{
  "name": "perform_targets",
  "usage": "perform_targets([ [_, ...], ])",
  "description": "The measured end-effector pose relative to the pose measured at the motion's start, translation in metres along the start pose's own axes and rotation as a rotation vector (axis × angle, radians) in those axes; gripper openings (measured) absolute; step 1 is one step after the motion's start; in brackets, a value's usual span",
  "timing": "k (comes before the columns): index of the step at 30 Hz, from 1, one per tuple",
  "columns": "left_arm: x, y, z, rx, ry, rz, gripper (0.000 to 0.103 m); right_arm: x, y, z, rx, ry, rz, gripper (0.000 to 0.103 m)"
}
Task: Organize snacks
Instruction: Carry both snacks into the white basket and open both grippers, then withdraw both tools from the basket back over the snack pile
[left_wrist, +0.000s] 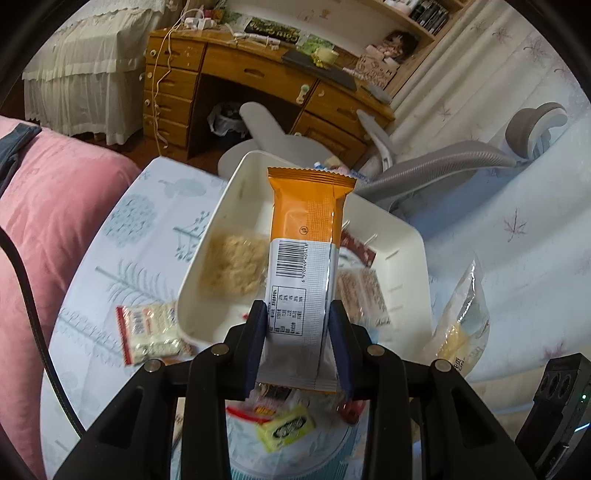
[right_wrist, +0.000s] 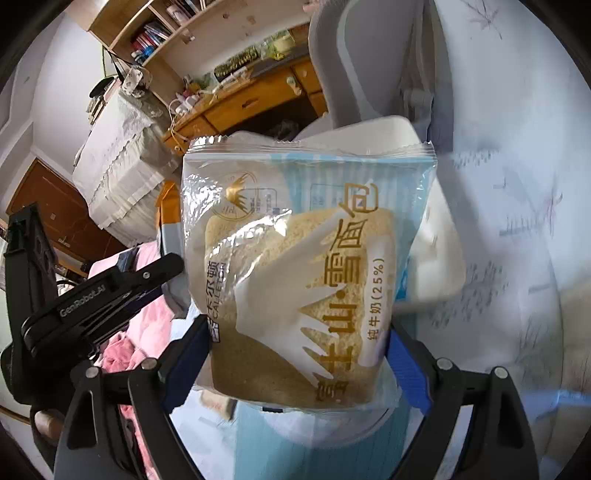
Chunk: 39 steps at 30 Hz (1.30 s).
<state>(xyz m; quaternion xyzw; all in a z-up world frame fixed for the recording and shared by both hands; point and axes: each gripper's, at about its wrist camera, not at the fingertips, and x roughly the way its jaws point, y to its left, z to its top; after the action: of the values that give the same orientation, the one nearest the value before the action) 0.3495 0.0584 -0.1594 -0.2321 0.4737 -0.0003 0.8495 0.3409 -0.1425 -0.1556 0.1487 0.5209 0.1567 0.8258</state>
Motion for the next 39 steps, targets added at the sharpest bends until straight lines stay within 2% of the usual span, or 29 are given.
perform_targets([
  [3,0.014,-0.004,0.002,0.021,-0.02,0.001,0.032,0.009,-0.005,0.009,-0.025,-0.036,-0.007,0.09],
  [9,0.036,-0.003,0.003,0.02,-0.01,-0.003,0.033,0.024,-0.012,0.022,-0.047,-0.12,-0.023,0.091],
  [14,0.042,0.001,0.003,0.021,-0.014,-0.053,0.034,0.036,-0.023,0.028,-0.014,-0.119,-0.025,0.092],
  [16,0.042,0.002,0.004,0.021,-0.011,-0.063,0.04,0.039,-0.027,0.028,0.01,-0.105,-0.017,0.093],
  [18,0.04,0.003,0.004,0.013,-0.015,-0.076,0.064,0.043,-0.03,0.028,0.026,-0.086,-0.023,0.093],
  [21,0.033,0.005,0.003,0.005,-0.036,-0.075,0.071,0.046,-0.036,0.026,0.052,-0.065,-0.037,0.094],
  [24,0.026,0.008,0.002,0.014,-0.045,-0.052,0.08,0.039,-0.039,0.025,0.07,-0.09,-0.035,0.094],
  [31,0.012,0.021,-0.009,0.019,-0.033,0.001,0.081,0.028,-0.037,0.019,0.112,-0.107,-0.019,0.095],
  [39,-0.009,0.049,-0.023,0.015,-0.012,0.004,0.084,0.016,-0.029,-0.001,0.187,-0.128,-0.021,0.095],
])
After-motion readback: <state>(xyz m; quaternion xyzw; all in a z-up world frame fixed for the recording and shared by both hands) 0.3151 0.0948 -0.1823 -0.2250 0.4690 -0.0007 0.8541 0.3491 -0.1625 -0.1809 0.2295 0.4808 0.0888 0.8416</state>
